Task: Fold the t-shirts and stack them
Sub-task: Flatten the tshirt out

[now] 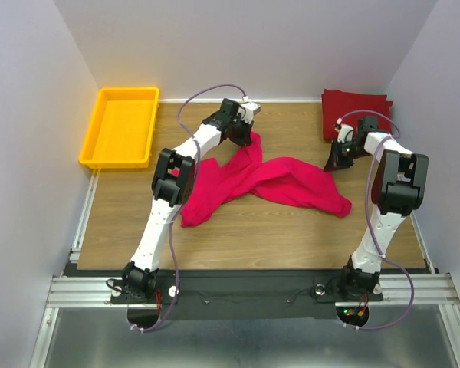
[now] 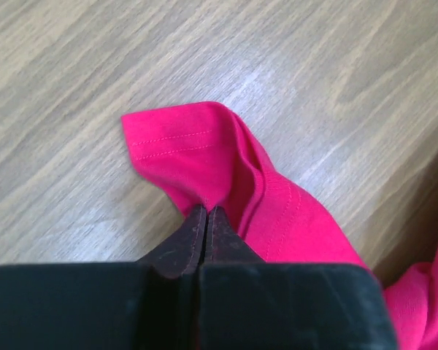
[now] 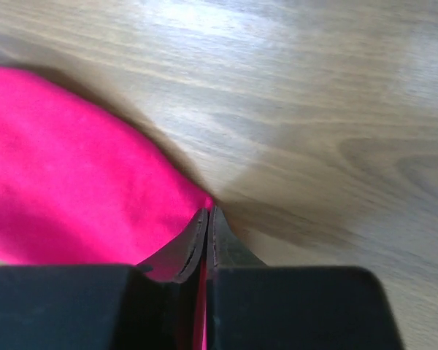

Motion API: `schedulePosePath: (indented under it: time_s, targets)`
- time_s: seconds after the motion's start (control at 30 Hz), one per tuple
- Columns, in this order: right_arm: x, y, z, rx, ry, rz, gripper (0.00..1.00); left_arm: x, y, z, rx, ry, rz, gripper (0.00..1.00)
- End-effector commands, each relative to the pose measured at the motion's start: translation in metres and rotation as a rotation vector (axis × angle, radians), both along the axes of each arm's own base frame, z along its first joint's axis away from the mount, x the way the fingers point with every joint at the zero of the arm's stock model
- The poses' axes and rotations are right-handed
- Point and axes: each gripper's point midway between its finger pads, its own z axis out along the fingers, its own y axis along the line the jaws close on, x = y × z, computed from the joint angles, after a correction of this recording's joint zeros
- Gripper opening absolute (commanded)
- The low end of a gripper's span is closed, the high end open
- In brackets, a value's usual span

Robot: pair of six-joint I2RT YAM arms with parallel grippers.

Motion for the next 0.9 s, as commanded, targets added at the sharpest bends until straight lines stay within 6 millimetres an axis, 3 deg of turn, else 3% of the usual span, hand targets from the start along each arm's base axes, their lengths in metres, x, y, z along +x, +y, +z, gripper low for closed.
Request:
schedulePosePath:
  time_s: [0.0,0.03,0.07,0.1,0.13,0.2,0.23,0.3,0.37,0.4,0.43,0.47,0.5,0.53,0.57,0.6,0.63,0.67,0.73,0.87]
  targets:
    - [0.031,0.011,0.052,0.049,-0.138,0.023,0.01,0.018,0.011,0.072,-0.079,-0.097,-0.010,0.00]
    - [0.036,0.012,0.063,0.053,-0.168,0.027,0.01,0.020,0.018,0.104,-0.104,-0.143,-0.004,0.00]
    - [0.040,0.011,0.075,0.055,-0.195,0.029,0.01,0.025,0.031,0.120,-0.120,-0.171,0.005,0.00]
    - [0.047,0.010,0.099,0.049,-0.254,0.030,0.01,0.026,0.038,0.136,-0.129,-0.196,0.009,0.00]
    - [0.048,0.011,0.113,0.047,-0.288,0.038,0.01,0.025,0.052,0.168,-0.146,-0.241,0.014,0.00]
    - [0.045,0.011,0.134,0.032,-0.345,0.069,0.01,0.020,0.066,0.197,-0.146,-0.292,0.000,0.00]
    - [0.039,0.012,0.152,0.019,-0.387,0.086,0.01,0.011,0.073,0.225,-0.153,-0.335,-0.007,0.00]
    - [0.026,0.014,0.161,-0.009,-0.414,0.141,0.01,-0.002,0.088,0.232,-0.123,-0.344,-0.031,0.00]
    - [0.000,0.018,0.168,-0.041,-0.441,0.228,0.01,-0.027,0.098,0.243,-0.109,-0.344,-0.054,0.00]
    - [-0.011,0.019,0.166,-0.054,-0.444,0.260,0.01,-0.041,0.106,0.266,-0.099,-0.395,-0.064,0.00]
    - [-0.020,0.018,0.165,-0.080,-0.449,0.291,0.01,-0.050,0.110,0.266,-0.087,-0.394,-0.068,0.00]
    - [-0.041,0.018,0.160,-0.112,-0.447,0.323,0.01,-0.062,0.117,0.243,-0.060,-0.346,-0.062,0.00]
    - [-0.051,0.014,0.155,-0.170,-0.466,0.388,0.01,-0.068,0.126,0.242,-0.051,-0.346,-0.051,0.00]
    - [-0.060,0.005,0.149,-0.243,-0.464,0.408,0.01,-0.082,0.134,0.260,-0.054,-0.395,-0.044,0.00]
    - [-0.071,0.000,0.139,-0.287,-0.450,0.438,0.01,-0.090,0.145,0.236,-0.027,-0.346,-0.020,0.00]
    - [-0.091,-0.004,0.126,-0.347,-0.452,0.509,0.01,-0.096,0.152,0.233,-0.018,-0.345,-0.006,0.00]
    - [-0.104,-0.015,0.112,-0.415,-0.412,0.532,0.01,-0.103,0.168,0.244,-0.012,-0.374,0.022,0.00]
    - [-0.113,-0.021,0.103,-0.468,-0.412,0.596,0.01,-0.109,0.178,0.230,0.003,-0.346,0.042,0.00]
    - [-0.147,-0.030,0.074,-0.532,-0.342,0.659,0.01,-0.115,0.203,0.231,0.010,-0.352,0.104,0.00]
    - [-0.180,-0.035,0.043,-0.576,-0.287,0.762,0.01,-0.120,0.217,0.211,0.036,-0.307,0.122,0.00]
